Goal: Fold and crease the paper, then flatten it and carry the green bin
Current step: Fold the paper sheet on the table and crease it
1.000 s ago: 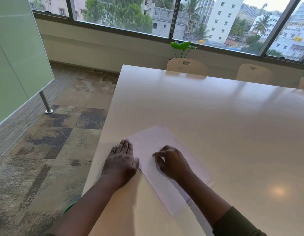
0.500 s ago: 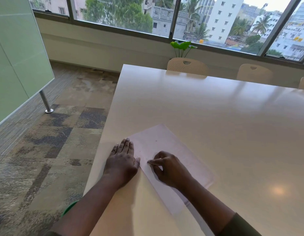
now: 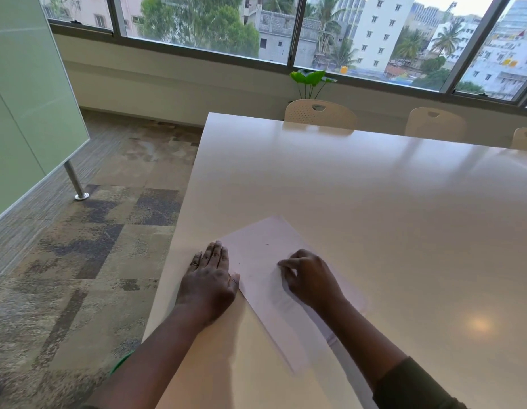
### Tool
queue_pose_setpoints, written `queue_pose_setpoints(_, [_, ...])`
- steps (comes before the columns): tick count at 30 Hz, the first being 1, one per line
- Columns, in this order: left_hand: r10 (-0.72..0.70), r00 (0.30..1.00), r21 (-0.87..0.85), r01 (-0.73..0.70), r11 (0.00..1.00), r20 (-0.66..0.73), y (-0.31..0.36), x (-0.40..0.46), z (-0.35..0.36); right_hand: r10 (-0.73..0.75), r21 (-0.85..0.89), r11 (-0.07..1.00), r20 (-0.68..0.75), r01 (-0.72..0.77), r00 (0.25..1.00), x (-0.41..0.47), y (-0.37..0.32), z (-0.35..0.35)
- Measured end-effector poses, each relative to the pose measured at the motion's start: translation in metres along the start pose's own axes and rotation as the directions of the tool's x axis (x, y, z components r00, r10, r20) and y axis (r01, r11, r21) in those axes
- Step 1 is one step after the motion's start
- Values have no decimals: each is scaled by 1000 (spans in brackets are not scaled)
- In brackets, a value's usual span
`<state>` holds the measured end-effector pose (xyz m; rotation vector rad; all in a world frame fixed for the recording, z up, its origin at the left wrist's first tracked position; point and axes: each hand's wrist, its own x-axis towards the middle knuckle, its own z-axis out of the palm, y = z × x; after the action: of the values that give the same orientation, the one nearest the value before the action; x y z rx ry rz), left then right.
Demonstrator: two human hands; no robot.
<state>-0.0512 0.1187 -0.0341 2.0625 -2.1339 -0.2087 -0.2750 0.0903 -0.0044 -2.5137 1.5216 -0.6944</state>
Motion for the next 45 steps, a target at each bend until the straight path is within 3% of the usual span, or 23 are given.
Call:
queue_pose_setpoints(6, [-2,1000,14,2,1000,1,1,1,-1,-139,117,985,96,127,986,-19,-23,8])
queue_pose_setpoints(12, [6,1000,18,-7,1000,7,0,2,1,73,-47,996,-24,-74,997,-1,14,-6])
queue_pose_setpoints(18, [14,1000,17,-14,1000,3,0,1,0,-108,99,990,97,98,989,-14,-25,9])
queue_pose_setpoints(24, [17,1000,11,-17,1000,-2,-2,2,4,176,-81,980,-46,-180,983,9,22,-8])
queue_pose_setpoints(30, [14,1000,-10,-14,1000,-28,-3,3,7,23,7,1000,18,-23,1000,-2,-6,8])
queue_pose_setpoints(35, [21,999,11,-20,1000,-31,-4,4,9,175,-84,980,-65,-180,982,7,16,-7])
queue_pose_setpoints(40, [18,999,3,-18,1000,-30,-3,4,8,0,2,1000,43,0,999,-4,-23,8])
queue_pose_setpoints(45, [12,1000,14,-12,1000,-4,-3,3,6,133,-59,989,-20,-134,991,9,10,0])
